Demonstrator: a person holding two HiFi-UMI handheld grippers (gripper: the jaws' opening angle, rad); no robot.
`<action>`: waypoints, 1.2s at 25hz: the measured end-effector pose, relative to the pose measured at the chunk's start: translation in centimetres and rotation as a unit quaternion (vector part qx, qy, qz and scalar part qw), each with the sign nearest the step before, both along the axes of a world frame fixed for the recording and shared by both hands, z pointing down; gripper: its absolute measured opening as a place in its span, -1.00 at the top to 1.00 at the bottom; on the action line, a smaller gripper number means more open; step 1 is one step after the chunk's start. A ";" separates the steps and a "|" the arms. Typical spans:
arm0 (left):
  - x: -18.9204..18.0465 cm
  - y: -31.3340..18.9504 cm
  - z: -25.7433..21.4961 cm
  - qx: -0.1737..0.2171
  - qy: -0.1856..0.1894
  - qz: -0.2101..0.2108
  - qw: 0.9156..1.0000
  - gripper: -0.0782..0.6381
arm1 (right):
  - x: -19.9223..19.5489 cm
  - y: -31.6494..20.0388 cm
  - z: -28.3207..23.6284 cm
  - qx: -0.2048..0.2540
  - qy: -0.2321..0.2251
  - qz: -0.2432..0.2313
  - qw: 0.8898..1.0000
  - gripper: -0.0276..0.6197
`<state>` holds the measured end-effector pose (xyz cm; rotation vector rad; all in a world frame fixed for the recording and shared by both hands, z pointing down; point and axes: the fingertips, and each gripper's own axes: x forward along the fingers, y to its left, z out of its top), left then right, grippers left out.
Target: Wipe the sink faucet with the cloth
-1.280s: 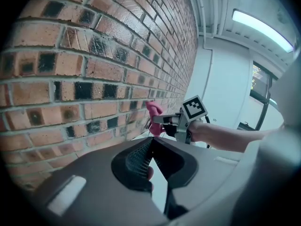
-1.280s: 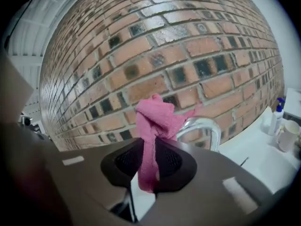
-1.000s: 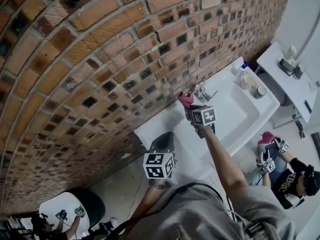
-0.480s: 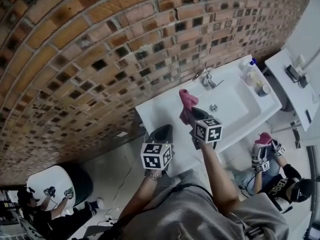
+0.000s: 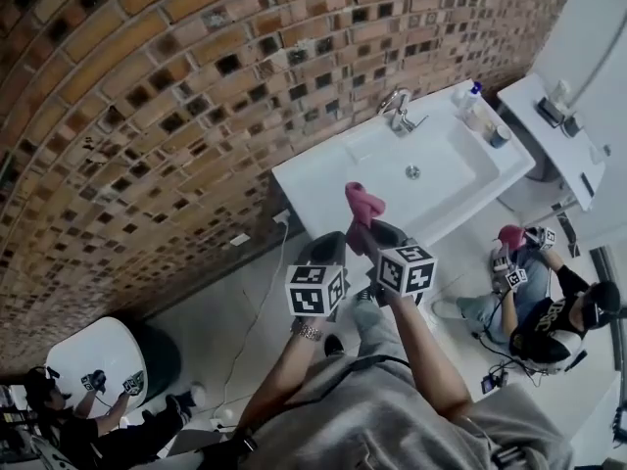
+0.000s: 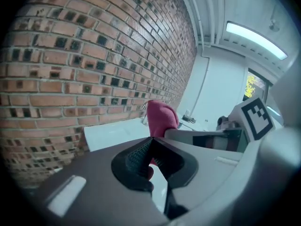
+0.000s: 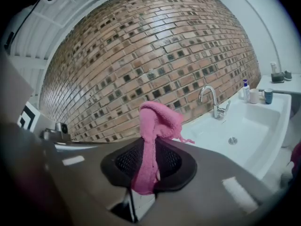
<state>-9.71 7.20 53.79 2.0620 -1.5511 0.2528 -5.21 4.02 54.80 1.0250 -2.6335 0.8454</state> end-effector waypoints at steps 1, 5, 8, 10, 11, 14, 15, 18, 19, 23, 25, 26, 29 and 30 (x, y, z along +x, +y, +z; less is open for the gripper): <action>0.0 1.7 0.7 -0.006 0.004 0.000 1.000 0.73 | 0.0 2.0 -0.1 0.001 0.007 -0.001 1.000 0.71; 1.0 6.1 1.9 -0.026 0.011 0.010 1.000 0.73 | 1.3 8.0 0.2 0.005 0.040 0.004 0.999 0.71; 1.7 6.9 0.4 -0.010 -0.006 0.017 1.000 0.73 | 2.1 10.0 -0.3 0.013 0.045 0.005 0.999 0.71; 1.9 6.8 -0.7 0.005 -0.011 0.017 1.000 0.73 | 2.0 10.2 -1.0 0.021 0.038 0.001 0.999 0.71; 2.1 6.7 -1.2 0.012 -0.012 0.017 1.000 0.73 | 1.9 10.2 -1.5 0.026 0.034 0.000 0.999 0.71; 3.1 6.5 -2.7 0.034 -0.006 0.020 0.999 0.73 | 2.3 9.8 -3.4 0.045 0.022 -0.001 0.999 0.71; 3.4 6.4 -3.0 0.039 -0.002 0.020 0.999 0.73 | 2.5 9.8 -3.9 0.050 0.019 -0.002 0.999 0.71; 4.5 6.2 -3.3 0.043 0.000 0.021 0.999 0.73 | 3.6 9.8 -4.8 0.056 0.018 0.000 0.998 0.71; 5.0 6.3 -3.4 0.044 -0.001 0.026 0.999 0.73 | 4.0 9.8 -4.7 0.055 0.018 0.002 0.998 0.71; 6.5 6.4 -3.6 0.049 -0.003 0.041 0.998 0.73 | 5.9 9.8 -4.1 0.044 0.015 0.013 0.999 0.71; 6.6 6.3 -3.8 0.051 -0.003 0.040 0.998 0.73 | 6.1 9.7 -4.2 0.046 0.018 0.015 0.999 0.71; 6.6 6.2 -3.8 0.052 -0.003 0.039 0.998 0.73 | 6.1 9.7 -4.3 0.047 0.020 0.015 0.999 0.71; 6.4 6.1 -3.8 0.052 -0.006 0.037 0.998 0.73 | 6.0 9.8 -4.1 0.046 0.034 0.016 0.998 0.71; 6.3 6.1 -3.8 0.052 -0.007 0.036 0.998 0.73 | 6.0 9.9 -3.9 0.044 0.039 0.016 0.998 0.71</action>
